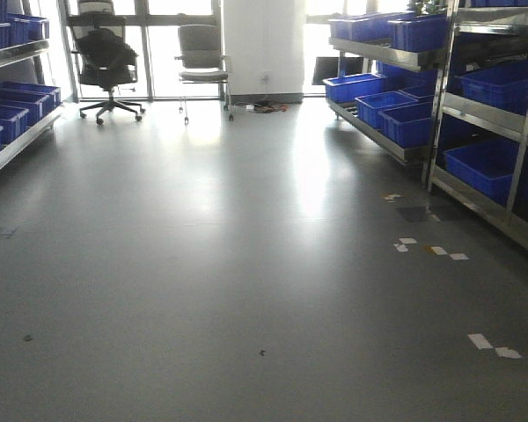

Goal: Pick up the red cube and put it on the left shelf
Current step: 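Drive the base away from the table toward the crate shelves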

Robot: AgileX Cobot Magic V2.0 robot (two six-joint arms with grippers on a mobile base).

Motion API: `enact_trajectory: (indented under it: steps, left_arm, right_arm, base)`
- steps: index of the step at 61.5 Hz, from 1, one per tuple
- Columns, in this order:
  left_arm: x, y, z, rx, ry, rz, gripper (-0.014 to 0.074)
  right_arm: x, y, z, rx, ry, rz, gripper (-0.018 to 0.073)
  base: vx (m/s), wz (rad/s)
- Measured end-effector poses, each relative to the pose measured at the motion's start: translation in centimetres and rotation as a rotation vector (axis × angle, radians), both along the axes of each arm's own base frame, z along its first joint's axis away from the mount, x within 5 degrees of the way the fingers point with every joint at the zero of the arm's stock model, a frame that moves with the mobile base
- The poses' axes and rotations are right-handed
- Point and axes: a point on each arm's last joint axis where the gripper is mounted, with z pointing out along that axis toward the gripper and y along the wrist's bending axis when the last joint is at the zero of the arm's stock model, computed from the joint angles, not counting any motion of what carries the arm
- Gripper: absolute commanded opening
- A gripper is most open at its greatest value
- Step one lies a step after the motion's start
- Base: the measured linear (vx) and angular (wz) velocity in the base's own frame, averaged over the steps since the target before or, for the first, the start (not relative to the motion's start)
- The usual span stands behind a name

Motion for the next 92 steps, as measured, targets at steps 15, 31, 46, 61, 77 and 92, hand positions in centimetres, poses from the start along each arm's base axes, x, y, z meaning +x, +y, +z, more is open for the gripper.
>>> enact_trajectory:
  steps: [15,31,46,61,77,92]
  left_arm:
    - [0.00,0.00,0.00,0.000,0.000,0.000,0.0106]
    - [0.00,0.00,0.00,0.000,0.000,0.000,0.0106]
    - [0.00,0.00,0.00,0.000,0.000,0.000,0.0106]
    - [0.00,0.00,0.00,0.000,0.000,0.000,0.0106]
    - [0.00,0.00,0.00,0.000,0.000,0.000,0.0106]
    - [0.00,0.00,0.00,0.000,0.000,0.000,0.0106]
  right_arm:
    - [-0.01,-0.01,-0.06,-0.002,0.006,-0.001,0.0057]
    - [-0.01,-0.01,-0.07,-0.002,0.008,-0.001,0.0057]
    - [-0.01,-0.01,-0.07,-0.002,0.008,-0.001,0.0057]
    - [-0.01,-0.01,-0.07,-0.002,0.008,-0.001,0.0057]
    - [-0.01,-0.01,-0.09,-0.003,0.010,-0.001,0.0057]
    - [-0.02,-0.01,-0.11,-0.003,0.011,-0.001,0.0057]
  base:
    - [0.11,0.09]
    - [0.19,0.25]
    - [0.30,0.26]
    - [0.41,0.20]
    - [0.50,0.19]
    - [0.58,0.20]
